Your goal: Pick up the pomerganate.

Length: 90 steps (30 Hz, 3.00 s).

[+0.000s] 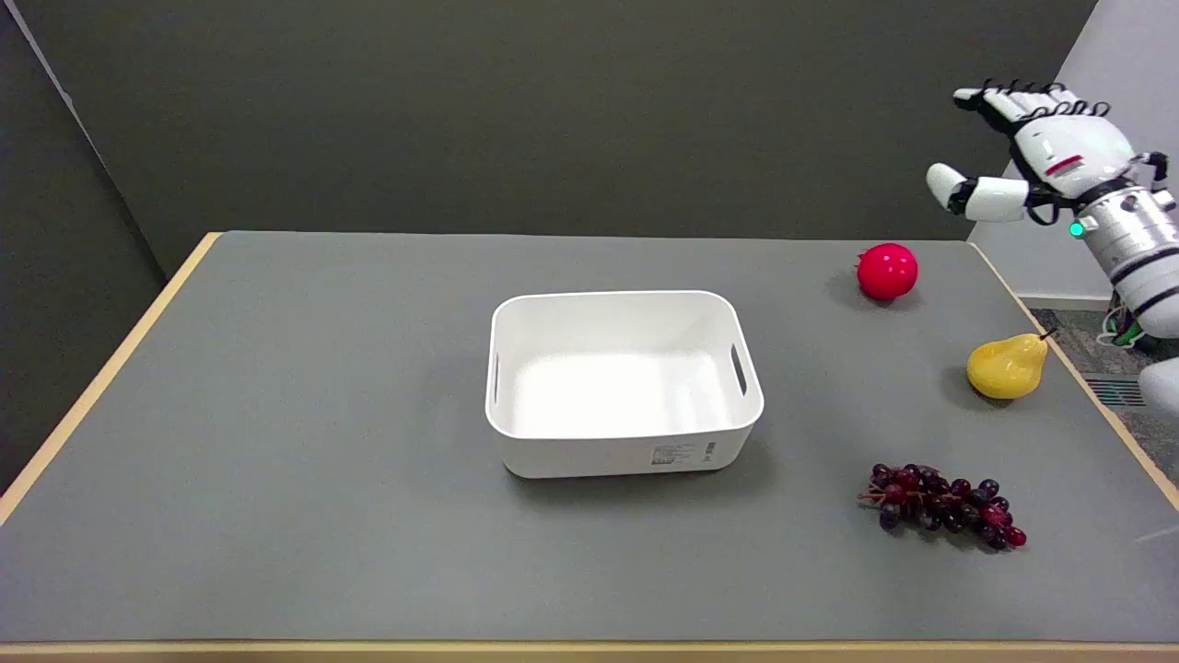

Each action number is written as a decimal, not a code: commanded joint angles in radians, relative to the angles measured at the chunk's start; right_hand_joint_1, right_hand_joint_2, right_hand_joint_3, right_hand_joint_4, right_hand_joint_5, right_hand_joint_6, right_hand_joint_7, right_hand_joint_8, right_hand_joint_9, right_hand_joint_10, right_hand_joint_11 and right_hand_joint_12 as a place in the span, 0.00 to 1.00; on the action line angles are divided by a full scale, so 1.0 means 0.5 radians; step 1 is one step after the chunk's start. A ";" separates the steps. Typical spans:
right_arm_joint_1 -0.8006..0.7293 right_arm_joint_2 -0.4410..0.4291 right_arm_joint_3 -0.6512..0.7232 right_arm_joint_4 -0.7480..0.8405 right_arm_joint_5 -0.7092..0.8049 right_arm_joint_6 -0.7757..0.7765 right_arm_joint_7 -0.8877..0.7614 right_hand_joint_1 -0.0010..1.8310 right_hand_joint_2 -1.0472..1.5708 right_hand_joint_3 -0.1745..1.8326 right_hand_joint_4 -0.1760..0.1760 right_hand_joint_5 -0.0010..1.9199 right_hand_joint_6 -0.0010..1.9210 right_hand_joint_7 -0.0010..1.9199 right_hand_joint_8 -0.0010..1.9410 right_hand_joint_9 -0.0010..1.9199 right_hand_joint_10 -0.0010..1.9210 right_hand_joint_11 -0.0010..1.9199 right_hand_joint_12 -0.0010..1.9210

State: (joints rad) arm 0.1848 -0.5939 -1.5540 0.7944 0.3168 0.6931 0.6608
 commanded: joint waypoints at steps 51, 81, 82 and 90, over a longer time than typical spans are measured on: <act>0.848 -0.442 -0.926 -0.793 0.022 -0.703 -0.154 0.02 0.61 0.57 0.84 0.05 0.18 0.07 0.13 0.07 0.27 0.03 0.58; 0.851 -0.450 -0.929 -0.696 0.022 -0.630 -0.154 0.43 0.68 0.60 0.79 0.06 0.21 0.09 0.15 0.12 0.33 0.09 0.62; 0.851 -0.450 -0.929 -0.696 0.022 -0.629 -0.154 0.43 0.68 0.61 0.79 0.06 0.21 0.09 0.15 0.13 0.34 0.10 0.62; 0.851 -0.447 -0.929 -0.696 0.022 -0.608 -0.154 0.51 0.69 0.60 0.80 0.09 0.24 0.12 0.17 0.17 0.38 0.13 0.69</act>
State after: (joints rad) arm 0.6102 -0.8163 -2.0184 0.4435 0.3293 0.3684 0.5852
